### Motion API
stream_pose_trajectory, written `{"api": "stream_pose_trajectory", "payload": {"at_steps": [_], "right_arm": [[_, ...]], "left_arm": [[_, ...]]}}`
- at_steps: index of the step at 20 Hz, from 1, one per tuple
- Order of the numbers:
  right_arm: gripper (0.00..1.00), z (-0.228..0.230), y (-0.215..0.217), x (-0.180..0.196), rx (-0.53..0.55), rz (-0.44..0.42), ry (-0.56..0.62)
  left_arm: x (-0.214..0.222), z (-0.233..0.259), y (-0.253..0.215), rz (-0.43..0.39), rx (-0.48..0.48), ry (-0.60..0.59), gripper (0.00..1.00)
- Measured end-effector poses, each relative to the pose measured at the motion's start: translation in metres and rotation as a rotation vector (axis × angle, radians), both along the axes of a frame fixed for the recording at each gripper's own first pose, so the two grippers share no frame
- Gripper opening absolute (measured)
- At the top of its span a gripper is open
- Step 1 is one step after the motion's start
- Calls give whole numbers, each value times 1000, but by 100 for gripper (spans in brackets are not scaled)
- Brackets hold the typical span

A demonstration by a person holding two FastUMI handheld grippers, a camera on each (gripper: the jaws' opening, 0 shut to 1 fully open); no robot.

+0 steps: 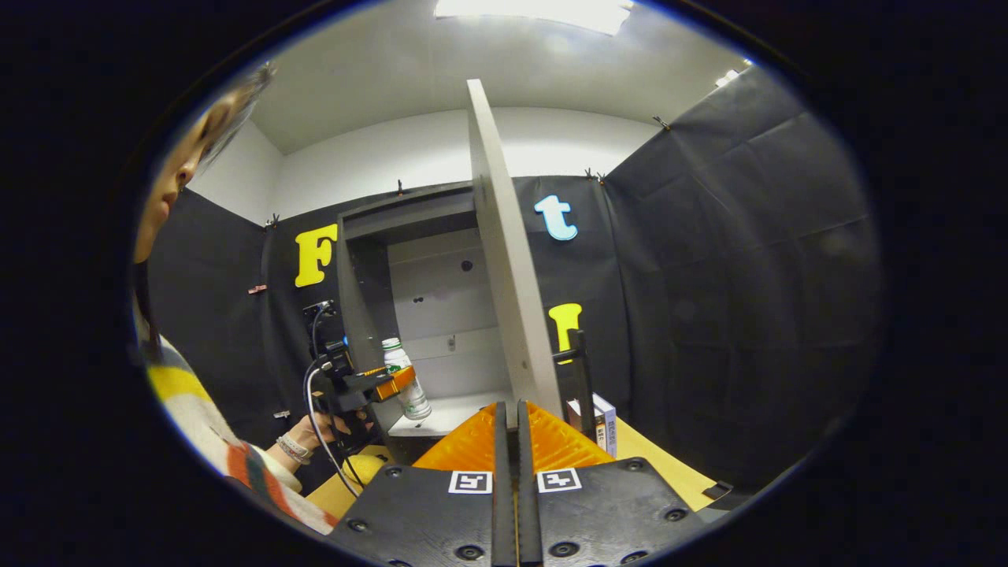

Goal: Open the cabinet door with the right hand, grasp the bottle in the cabinet with the left hand and place it on the coaster, then close the cabinet door with the right hand.

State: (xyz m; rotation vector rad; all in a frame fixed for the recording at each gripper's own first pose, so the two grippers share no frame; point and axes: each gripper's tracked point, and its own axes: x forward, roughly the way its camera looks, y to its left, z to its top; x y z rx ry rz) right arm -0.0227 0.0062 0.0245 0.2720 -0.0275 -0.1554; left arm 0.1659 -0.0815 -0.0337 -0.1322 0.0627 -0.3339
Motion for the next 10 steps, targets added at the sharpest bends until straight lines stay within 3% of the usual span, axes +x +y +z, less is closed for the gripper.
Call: {"api": "stream_pose_trajectory", "payload": {"at_steps": [5, 10], "right_arm": [[6, -6, 43, 37, -76, 106, 9], [6, -19, 78, 94, -146, 171, 15]], "left_arm": [[-60, -15, 37, 6, -6, 24, 67], [-114, -58, 78, 92, 13, 85, 69]]}}
